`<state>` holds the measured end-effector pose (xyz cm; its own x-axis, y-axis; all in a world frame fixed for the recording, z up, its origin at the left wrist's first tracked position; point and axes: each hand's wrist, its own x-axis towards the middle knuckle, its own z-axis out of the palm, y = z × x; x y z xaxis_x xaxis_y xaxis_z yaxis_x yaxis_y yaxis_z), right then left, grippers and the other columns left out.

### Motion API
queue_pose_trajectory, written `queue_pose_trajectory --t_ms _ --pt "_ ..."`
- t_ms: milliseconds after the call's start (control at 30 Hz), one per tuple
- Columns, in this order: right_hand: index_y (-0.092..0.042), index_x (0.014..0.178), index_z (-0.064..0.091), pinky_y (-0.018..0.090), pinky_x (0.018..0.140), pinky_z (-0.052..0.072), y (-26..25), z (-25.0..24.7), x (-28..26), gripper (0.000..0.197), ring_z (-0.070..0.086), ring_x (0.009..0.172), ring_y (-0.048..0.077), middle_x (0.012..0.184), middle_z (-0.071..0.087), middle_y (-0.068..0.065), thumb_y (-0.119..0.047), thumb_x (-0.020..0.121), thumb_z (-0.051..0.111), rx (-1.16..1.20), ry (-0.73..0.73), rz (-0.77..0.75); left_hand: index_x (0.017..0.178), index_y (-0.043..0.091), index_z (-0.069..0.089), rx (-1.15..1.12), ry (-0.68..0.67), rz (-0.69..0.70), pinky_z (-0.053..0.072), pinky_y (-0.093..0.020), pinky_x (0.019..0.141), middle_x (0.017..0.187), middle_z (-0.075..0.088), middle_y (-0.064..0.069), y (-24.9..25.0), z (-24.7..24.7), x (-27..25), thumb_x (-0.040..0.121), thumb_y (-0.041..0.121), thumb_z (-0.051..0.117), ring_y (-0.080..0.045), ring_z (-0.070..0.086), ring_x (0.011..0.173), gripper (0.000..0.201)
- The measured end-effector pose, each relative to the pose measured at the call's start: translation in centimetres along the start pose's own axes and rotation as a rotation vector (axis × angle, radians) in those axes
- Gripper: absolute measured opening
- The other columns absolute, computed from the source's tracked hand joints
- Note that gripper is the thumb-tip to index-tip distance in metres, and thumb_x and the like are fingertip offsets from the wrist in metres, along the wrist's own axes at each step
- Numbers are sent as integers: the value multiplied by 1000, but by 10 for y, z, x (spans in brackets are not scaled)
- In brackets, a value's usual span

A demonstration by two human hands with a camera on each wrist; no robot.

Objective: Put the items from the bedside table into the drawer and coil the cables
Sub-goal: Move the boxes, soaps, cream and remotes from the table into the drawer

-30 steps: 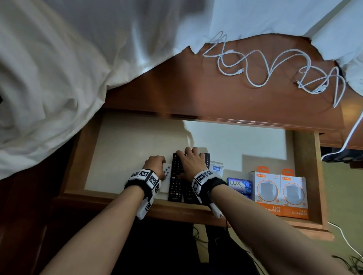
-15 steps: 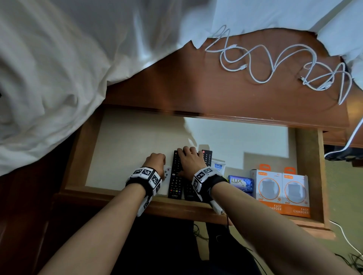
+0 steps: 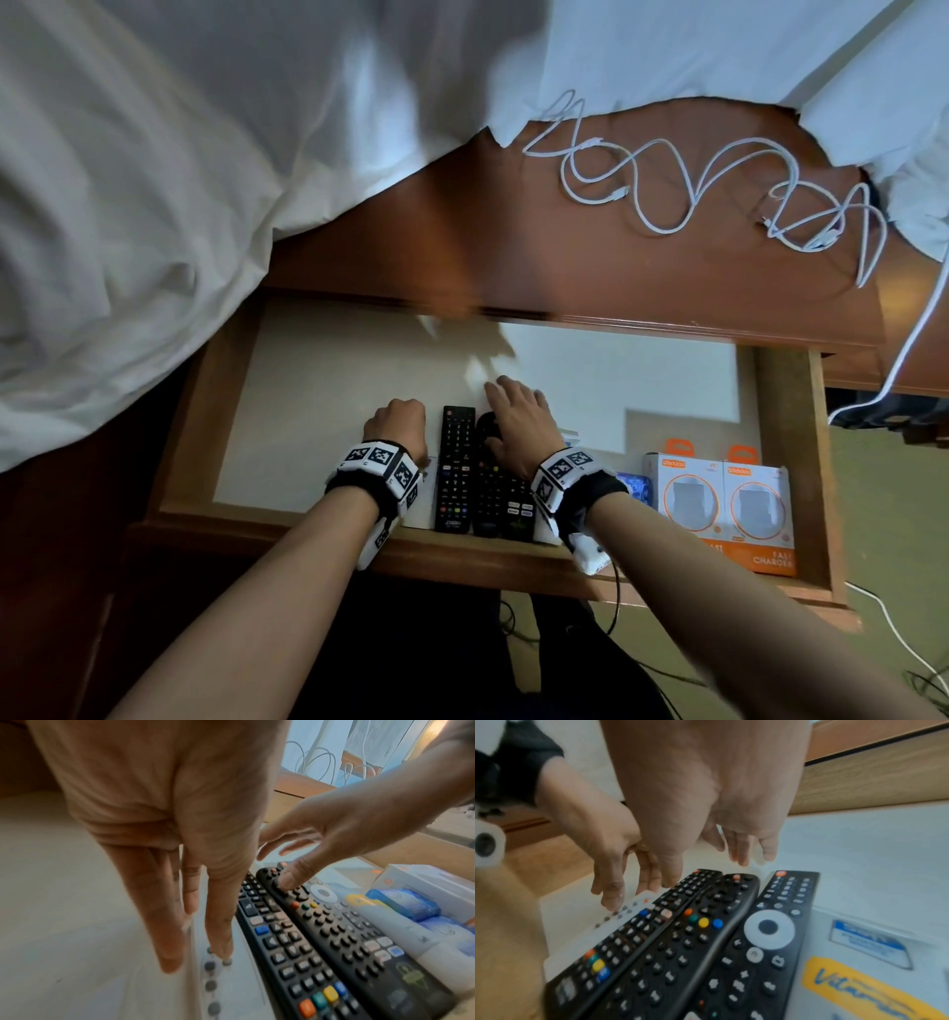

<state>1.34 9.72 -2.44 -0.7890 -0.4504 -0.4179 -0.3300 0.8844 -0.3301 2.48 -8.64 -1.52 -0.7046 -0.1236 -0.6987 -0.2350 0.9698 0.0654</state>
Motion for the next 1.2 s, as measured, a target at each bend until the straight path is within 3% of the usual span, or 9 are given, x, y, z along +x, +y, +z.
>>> queue_pose_trajectory --t_ms 100,200,433,733,867,1000,1100,1133,1200 --pt "-11 139 31 55 115 21 26 -10 -8 77 25 139 32 148 29 12 -28 77 73 -39 -77 89 137 23 42 -63 55 117 49 -41 92 137 48 -4 11 -4 4 59 29 90 -30 55 118 92" --pt "-11 142 30 59 113 22 42 -10 -13 93 26 139 32 147 32 10 -39 70 82 -76 -216 103 145 26 30 -20 14 218 51 -45 92 141 43 -4 25 -2 4 57 30 91 -30 53 122 107" --pt "-15 146 23 57 111 26 46 8 -23 100 30 138 31 151 28 4 -32 69 84 -38 -178 120 127 15 51 -43 70 259 50 -41 90 130 46 -7 34 16 1 69 9 76 -32 58 107 64" --pt "-14 144 24 52 98 43 40 13 -29 94 46 124 30 144 31 4 -23 70 81 -20 -129 123 125 14 52 -64 92 246 51 -42 90 128 47 -7 36 19 0 69 5 74 -34 60 104 61" --pt "-15 146 23 53 105 38 44 7 -34 92 36 134 32 153 22 6 -26 74 79 5 -136 102 129 18 49 -13 80 209 51 -40 88 132 43 -4 39 17 -1 71 12 75 -31 59 107 64" --pt "-19 145 33 50 110 34 58 -15 -46 69 26 141 31 159 14 9 -25 85 68 76 -88 90 124 20 55 8 170 166 50 -37 86 128 49 1 53 4 -4 78 26 71 -25 59 109 49" --pt "-17 142 41 44 109 37 78 -41 -56 57 27 141 28 159 18 5 -26 90 62 138 -16 111 95 21 64 -47 302 192 51 -34 77 105 66 0 80 -20 -7 81 26 59 -25 65 95 15" --pt "-18 140 43 42 109 37 85 -51 -59 54 29 140 26 157 22 4 -26 90 60 166 16 122 87 20 63 -66 339 208 52 -33 74 96 69 -1 90 -28 -7 80 27 56 -27 66 90 12" --pt "-21 136 48 38 107 38 102 -72 -67 47 33 138 21 153 31 -1 -28 91 59 217 91 150 89 21 67 -119 403 240 54 -33 74 93 71 1 114 -46 -7 81 32 56 -27 67 90 18"
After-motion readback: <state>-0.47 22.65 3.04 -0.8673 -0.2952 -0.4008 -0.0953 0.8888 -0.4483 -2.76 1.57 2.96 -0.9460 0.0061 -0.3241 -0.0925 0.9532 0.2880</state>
